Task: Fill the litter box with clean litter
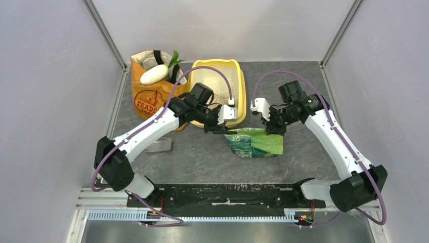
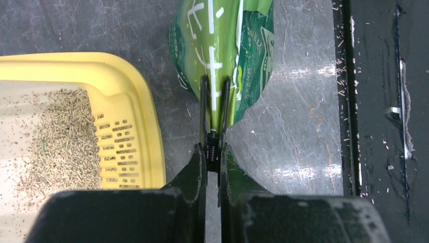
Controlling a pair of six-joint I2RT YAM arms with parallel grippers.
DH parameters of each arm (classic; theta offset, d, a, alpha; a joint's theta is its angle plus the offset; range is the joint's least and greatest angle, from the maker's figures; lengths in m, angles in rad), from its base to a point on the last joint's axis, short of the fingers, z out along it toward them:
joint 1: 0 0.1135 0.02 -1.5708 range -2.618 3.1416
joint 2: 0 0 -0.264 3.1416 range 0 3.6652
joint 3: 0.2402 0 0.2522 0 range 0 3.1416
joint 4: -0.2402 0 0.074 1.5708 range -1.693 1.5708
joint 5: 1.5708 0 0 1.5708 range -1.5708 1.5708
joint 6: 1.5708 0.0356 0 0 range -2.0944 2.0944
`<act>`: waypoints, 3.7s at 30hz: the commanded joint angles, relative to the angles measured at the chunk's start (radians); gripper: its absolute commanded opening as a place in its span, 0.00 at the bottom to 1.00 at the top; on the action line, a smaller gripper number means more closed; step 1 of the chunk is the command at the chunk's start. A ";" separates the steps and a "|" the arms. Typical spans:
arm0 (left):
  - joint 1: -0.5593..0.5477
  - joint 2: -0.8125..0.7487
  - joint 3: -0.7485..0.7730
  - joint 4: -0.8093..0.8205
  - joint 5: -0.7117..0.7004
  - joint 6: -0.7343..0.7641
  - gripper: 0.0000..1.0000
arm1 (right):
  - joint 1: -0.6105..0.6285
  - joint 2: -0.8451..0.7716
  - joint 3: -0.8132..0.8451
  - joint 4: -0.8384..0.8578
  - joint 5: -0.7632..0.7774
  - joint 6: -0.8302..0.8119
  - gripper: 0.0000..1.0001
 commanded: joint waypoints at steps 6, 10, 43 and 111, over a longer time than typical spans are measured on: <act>-0.070 0.006 0.045 0.121 -0.033 -0.068 0.02 | -0.004 -0.020 0.005 0.020 -0.078 -0.023 0.00; -0.093 0.016 0.050 0.141 -0.045 -0.085 0.02 | -0.004 -0.014 0.009 0.020 -0.083 -0.022 0.00; -0.124 0.028 0.036 0.127 -0.065 -0.076 0.02 | -0.105 -0.057 -0.003 -0.049 -0.066 -0.030 0.18; 0.098 -0.115 0.278 -0.136 -0.249 -0.608 0.88 | -0.191 -0.138 0.185 0.177 -0.154 0.459 0.90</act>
